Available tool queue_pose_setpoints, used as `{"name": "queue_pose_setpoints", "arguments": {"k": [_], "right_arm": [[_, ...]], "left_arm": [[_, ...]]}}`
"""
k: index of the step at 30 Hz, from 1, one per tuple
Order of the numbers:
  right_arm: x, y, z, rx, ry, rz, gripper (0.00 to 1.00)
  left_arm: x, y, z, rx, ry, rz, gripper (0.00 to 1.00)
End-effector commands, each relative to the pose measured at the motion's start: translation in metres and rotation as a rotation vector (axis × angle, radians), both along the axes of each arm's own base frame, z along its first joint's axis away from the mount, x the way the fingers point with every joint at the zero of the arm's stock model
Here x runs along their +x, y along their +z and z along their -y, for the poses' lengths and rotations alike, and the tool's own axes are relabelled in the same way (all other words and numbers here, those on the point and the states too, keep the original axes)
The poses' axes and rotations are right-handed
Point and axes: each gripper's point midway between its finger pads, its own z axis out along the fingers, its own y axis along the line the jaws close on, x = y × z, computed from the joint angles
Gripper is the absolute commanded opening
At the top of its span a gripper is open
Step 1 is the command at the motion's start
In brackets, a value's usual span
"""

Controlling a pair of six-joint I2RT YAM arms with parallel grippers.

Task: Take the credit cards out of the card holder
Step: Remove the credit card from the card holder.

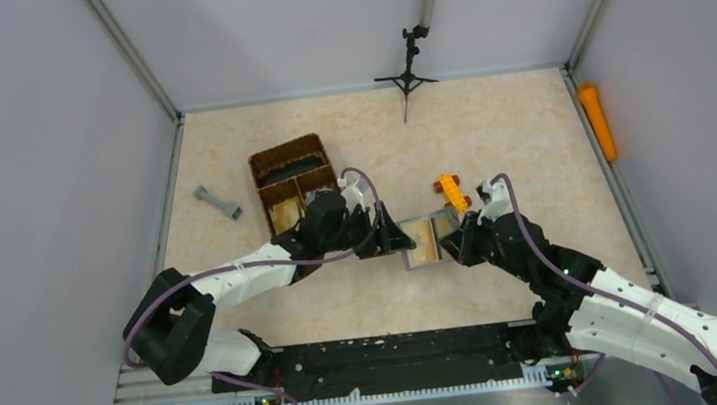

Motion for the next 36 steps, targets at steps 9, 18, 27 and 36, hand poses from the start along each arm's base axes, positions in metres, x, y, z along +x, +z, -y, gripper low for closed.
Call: {"name": "queue_pose_setpoints", "arguments": {"k": [9, 18, 27, 36], "right_arm": [[-0.005, 0.050, -0.013, 0.184, 0.037, 0.079, 0.00], [-0.009, 0.052, -0.019, 0.238, 0.056, 0.070, 0.00], [-0.006, 0.050, -0.010, 0.220, 0.014, 0.078, 0.04], [0.005, 0.042, 0.039, 0.007, -0.177, 0.062, 0.57]], "left_arm": [[-0.006, 0.052, 0.002, -0.302, -0.048, 0.132, 0.90], [-0.014, 0.074, 0.002, -0.471, -0.107, 0.136, 0.44], [-0.014, 0.074, -0.008, -0.483, -0.105, 0.137, 0.00], [-0.012, 0.076, -0.016, -0.433, -0.084, 0.156, 0.00]]}}
